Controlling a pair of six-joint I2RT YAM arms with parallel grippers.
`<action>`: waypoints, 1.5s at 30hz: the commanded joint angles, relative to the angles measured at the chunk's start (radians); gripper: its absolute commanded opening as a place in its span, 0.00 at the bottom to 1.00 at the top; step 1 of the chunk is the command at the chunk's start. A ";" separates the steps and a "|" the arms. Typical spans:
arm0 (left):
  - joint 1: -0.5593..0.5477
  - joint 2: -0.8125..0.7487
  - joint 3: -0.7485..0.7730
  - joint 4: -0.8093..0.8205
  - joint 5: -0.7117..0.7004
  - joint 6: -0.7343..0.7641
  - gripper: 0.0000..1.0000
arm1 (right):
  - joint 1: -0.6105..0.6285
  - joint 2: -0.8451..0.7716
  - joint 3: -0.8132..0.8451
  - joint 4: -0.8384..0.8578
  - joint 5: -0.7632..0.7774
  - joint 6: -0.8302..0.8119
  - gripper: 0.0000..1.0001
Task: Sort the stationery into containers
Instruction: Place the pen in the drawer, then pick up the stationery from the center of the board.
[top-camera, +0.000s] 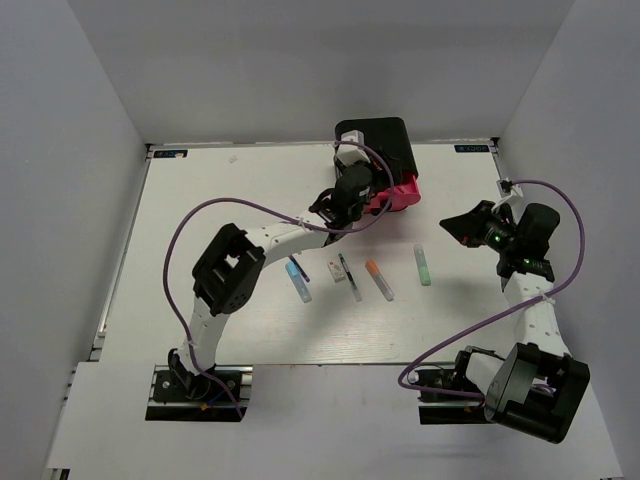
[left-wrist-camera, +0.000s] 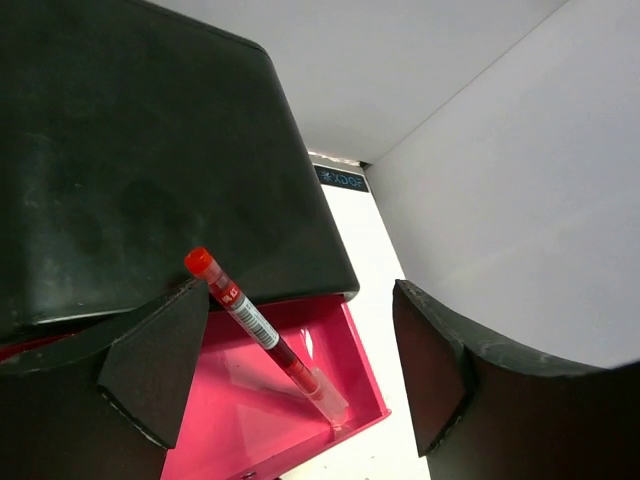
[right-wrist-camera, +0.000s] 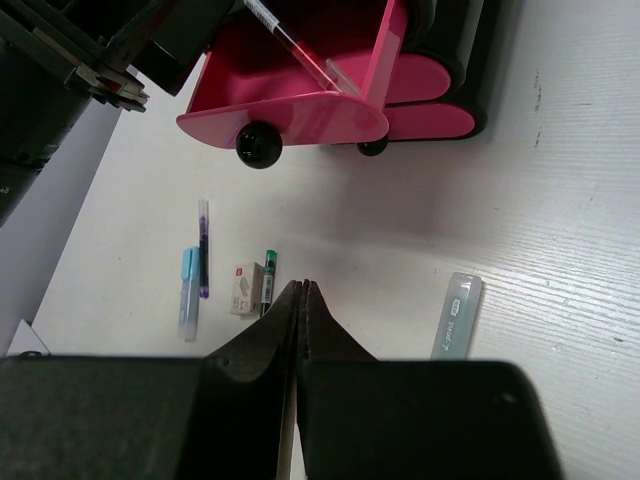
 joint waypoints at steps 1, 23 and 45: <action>-0.007 -0.097 0.047 -0.005 -0.028 0.069 0.84 | -0.008 -0.018 -0.005 0.044 -0.028 0.007 0.00; 0.120 -0.506 -0.151 -1.060 0.108 -0.159 0.48 | -0.022 -0.032 -0.005 0.032 -0.019 -0.027 0.28; 0.330 -0.205 -0.229 -1.151 0.265 -0.253 0.67 | -0.012 -0.033 0.028 -0.056 0.020 -0.220 0.50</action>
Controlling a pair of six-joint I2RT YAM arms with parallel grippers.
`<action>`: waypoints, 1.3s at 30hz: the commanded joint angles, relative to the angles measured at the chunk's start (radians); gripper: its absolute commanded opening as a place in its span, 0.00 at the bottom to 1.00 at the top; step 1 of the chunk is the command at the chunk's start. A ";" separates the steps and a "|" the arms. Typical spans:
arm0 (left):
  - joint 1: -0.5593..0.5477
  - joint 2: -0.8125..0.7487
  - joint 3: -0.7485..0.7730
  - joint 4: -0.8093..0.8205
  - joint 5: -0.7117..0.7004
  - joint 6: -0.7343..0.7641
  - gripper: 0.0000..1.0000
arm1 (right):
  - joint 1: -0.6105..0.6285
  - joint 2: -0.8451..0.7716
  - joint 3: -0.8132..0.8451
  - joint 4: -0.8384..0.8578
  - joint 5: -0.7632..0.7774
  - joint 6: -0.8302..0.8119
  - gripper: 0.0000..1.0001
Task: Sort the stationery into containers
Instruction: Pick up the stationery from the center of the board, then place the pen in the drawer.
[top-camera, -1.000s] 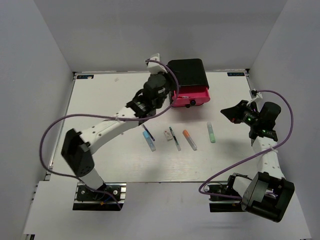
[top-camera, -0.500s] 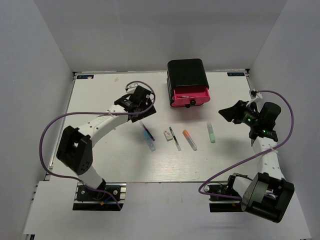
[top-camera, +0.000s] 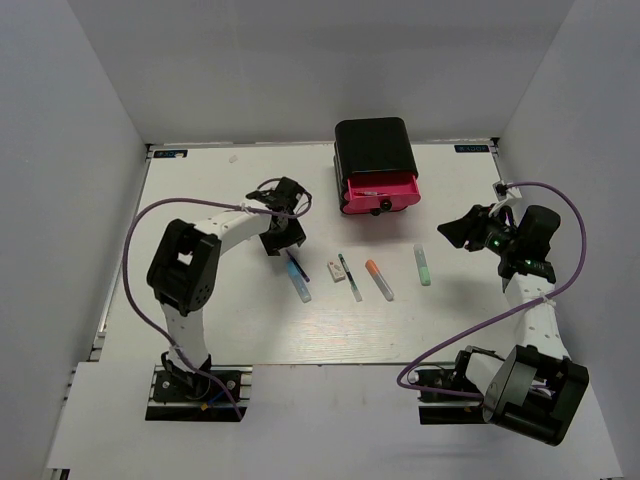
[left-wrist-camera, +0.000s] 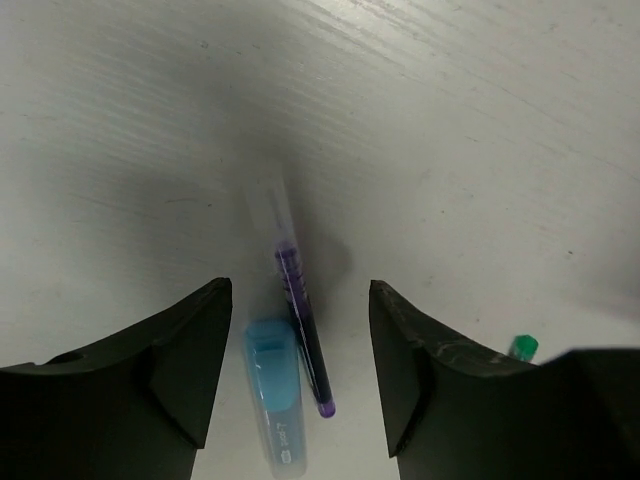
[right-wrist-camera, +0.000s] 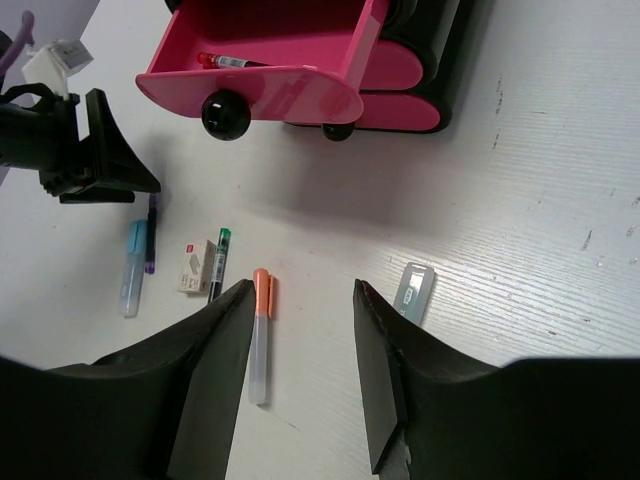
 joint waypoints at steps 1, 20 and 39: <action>0.007 0.015 0.049 -0.028 0.010 -0.005 0.66 | -0.001 -0.021 0.026 0.015 0.011 -0.022 0.50; 0.007 0.130 0.129 -0.087 -0.021 -0.007 0.29 | -0.004 -0.043 0.020 0.027 0.019 -0.007 0.50; 0.007 -0.110 0.273 0.056 0.180 -0.003 0.00 | -0.004 -0.052 0.014 0.037 0.019 -0.005 0.48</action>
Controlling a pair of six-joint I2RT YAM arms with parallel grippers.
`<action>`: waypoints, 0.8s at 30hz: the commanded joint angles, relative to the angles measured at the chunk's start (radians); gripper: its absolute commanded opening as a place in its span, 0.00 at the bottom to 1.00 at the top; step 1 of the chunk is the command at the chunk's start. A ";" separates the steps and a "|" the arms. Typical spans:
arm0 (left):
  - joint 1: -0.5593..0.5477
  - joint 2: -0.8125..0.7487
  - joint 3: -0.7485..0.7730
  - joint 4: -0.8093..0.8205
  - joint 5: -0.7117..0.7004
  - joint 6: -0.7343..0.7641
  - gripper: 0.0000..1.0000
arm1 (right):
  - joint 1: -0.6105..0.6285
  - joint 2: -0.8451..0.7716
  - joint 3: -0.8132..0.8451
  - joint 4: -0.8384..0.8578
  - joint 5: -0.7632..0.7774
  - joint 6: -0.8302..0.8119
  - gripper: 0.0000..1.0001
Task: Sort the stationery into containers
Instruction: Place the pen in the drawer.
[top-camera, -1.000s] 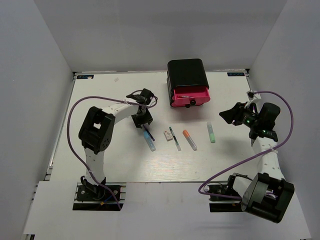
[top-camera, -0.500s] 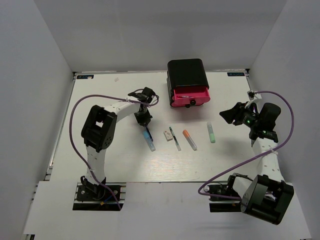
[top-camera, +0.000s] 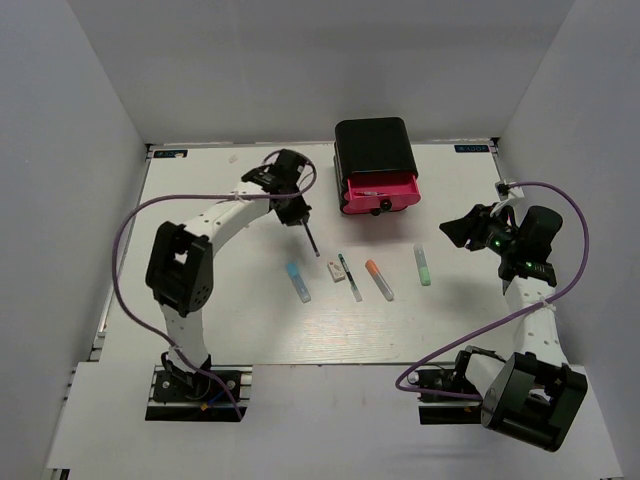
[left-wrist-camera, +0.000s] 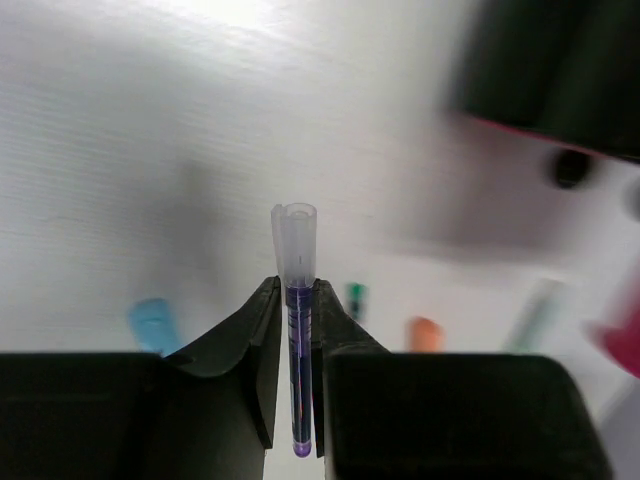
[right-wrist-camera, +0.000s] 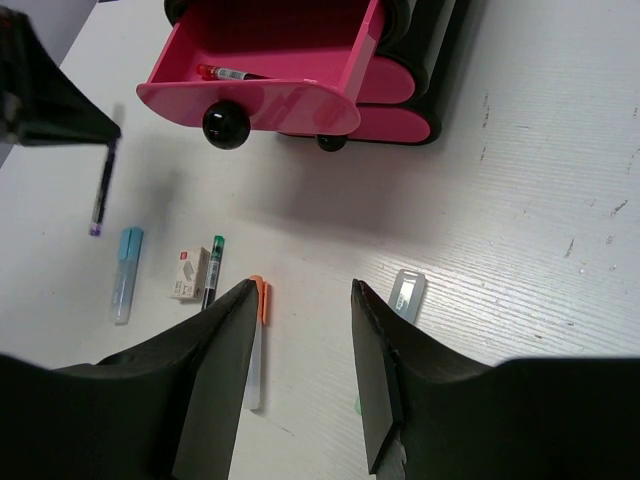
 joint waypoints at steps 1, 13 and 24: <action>0.004 -0.171 0.045 0.149 0.118 -0.080 0.00 | -0.005 -0.016 0.013 0.037 -0.002 0.000 0.48; -0.074 -0.210 -0.054 0.746 -0.067 -0.453 0.00 | -0.006 -0.019 0.002 0.050 0.004 0.006 0.48; -0.197 -0.006 0.156 0.817 -0.385 -0.415 0.00 | -0.005 -0.016 0.000 0.057 0.004 0.004 0.48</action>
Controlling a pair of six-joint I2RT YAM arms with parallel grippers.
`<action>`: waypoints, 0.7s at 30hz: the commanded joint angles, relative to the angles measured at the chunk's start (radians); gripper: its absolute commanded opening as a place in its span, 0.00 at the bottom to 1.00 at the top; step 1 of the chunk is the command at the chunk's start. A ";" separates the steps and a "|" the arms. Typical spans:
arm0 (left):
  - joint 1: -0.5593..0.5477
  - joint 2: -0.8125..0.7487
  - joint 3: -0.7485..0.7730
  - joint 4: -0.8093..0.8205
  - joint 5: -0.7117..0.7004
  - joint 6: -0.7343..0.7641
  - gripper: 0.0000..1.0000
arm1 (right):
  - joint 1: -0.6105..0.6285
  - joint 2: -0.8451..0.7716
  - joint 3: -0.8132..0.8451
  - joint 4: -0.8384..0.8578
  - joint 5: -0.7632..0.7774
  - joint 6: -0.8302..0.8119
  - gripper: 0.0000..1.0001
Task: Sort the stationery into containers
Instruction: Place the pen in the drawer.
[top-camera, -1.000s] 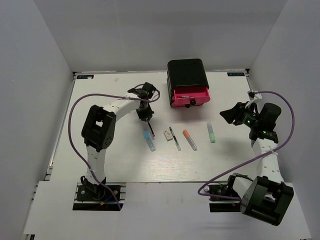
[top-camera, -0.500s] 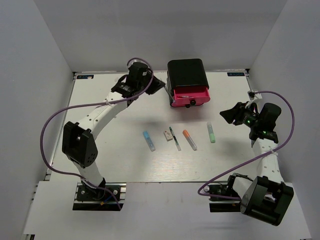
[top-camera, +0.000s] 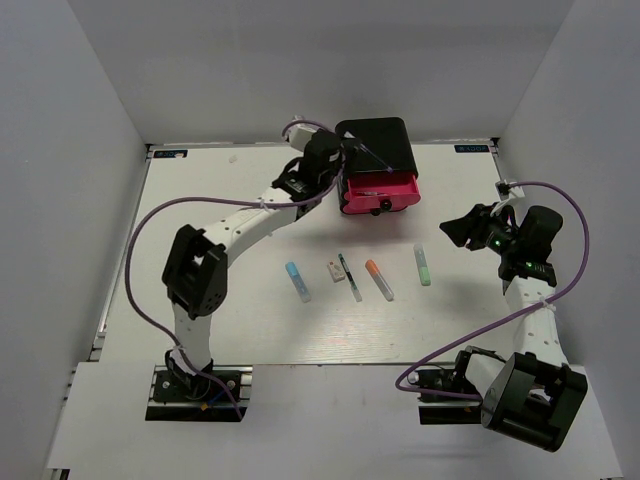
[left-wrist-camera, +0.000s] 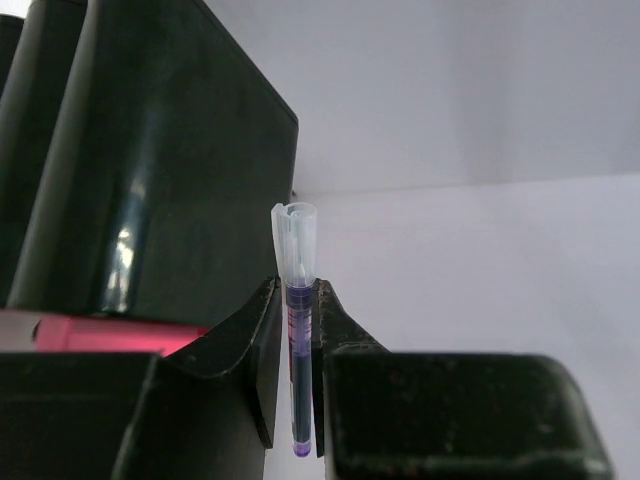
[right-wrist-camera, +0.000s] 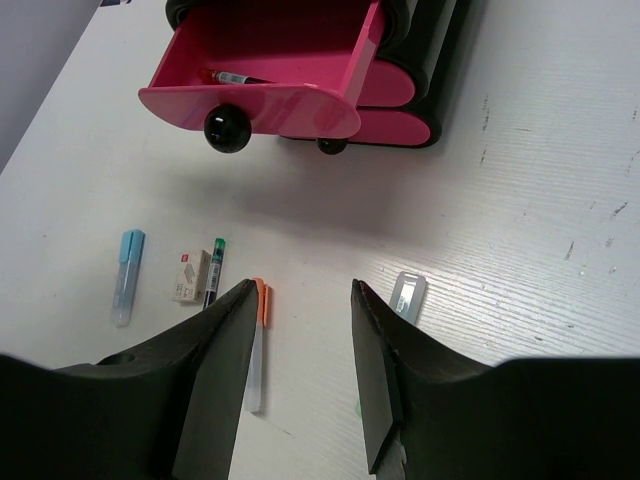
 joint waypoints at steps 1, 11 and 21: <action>-0.043 0.038 0.090 0.041 -0.148 0.028 0.00 | -0.005 -0.016 -0.001 0.047 0.004 -0.003 0.48; -0.167 0.094 0.173 0.042 -0.431 0.231 0.00 | -0.006 -0.011 0.000 0.049 0.001 0.000 0.48; -0.210 0.136 0.152 0.116 -0.544 0.353 0.00 | -0.009 -0.014 -0.001 0.049 -0.001 0.005 0.48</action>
